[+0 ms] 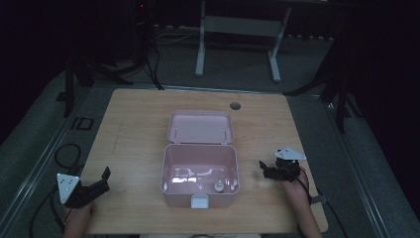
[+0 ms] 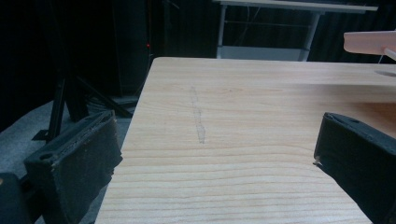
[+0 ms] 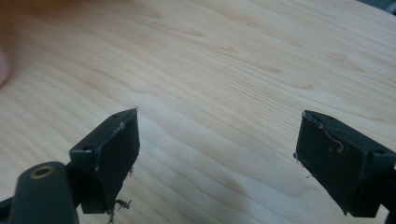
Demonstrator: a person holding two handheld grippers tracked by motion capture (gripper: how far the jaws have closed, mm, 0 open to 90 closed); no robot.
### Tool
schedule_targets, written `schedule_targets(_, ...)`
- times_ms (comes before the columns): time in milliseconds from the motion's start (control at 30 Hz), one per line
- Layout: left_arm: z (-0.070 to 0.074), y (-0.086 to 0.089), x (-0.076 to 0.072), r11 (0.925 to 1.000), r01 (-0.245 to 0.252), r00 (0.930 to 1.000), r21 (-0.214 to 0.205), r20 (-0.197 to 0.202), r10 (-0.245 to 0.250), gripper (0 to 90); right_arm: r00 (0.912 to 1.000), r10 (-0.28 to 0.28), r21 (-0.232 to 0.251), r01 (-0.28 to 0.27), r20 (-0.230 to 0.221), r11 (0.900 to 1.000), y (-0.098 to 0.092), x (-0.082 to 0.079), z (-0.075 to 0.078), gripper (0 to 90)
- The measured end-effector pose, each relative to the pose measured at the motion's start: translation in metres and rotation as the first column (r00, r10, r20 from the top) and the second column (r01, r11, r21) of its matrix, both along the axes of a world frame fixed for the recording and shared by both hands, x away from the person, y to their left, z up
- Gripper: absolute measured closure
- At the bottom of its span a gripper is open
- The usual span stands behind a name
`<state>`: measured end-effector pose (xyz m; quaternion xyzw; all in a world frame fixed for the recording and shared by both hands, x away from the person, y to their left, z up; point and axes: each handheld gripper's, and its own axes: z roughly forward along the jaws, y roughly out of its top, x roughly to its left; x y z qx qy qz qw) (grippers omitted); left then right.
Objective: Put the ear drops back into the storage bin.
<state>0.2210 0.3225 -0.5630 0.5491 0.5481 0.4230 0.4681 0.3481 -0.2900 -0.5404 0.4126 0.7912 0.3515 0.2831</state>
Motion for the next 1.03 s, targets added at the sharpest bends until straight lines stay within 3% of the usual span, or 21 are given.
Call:
schedule_targets(167,0.000,0.000,0.000,1.0000,0.001,1.0000,0.003,0.000,-0.001,0.5,0.9972,-0.068,0.055,0.066,0.031,0.9963,-0.008,-0.003,-0.002,13.4)
schedule_targets(233,0.000,0.000,0.000,1.0000,0.000,1.0000,0.002,0.000,0.000,0.5,0.9936,-0.101,0.064,0.098,0.051,0.9931,-0.011,-0.004,-0.003,13.3)
schedule_targets(400,0.000,0.000,0.000,1.0000,-0.002,1.0000,0.001,-0.001,0.002,0.5,0.9841,-0.170,0.077,0.166,0.052,0.9831,-0.017,-0.005,-0.007,13.3)
schedule_targets(600,0.000,0.000,0.000,1.0000,0.002,1.0000,0.003,-0.001,-0.002,0.5,0.9747,-0.211,0.117,0.201,0.074,0.9725,-0.023,-0.008,-0.008,13.4)
schedule_targets(1033,0.000,0.000,0.000,1.0000,0.002,1.0000,0.002,-0.002,-0.002,0.5,0.9787,-0.202,0.142,0.195,0.035,0.9703,-0.028,-0.006,-0.011,13.4)
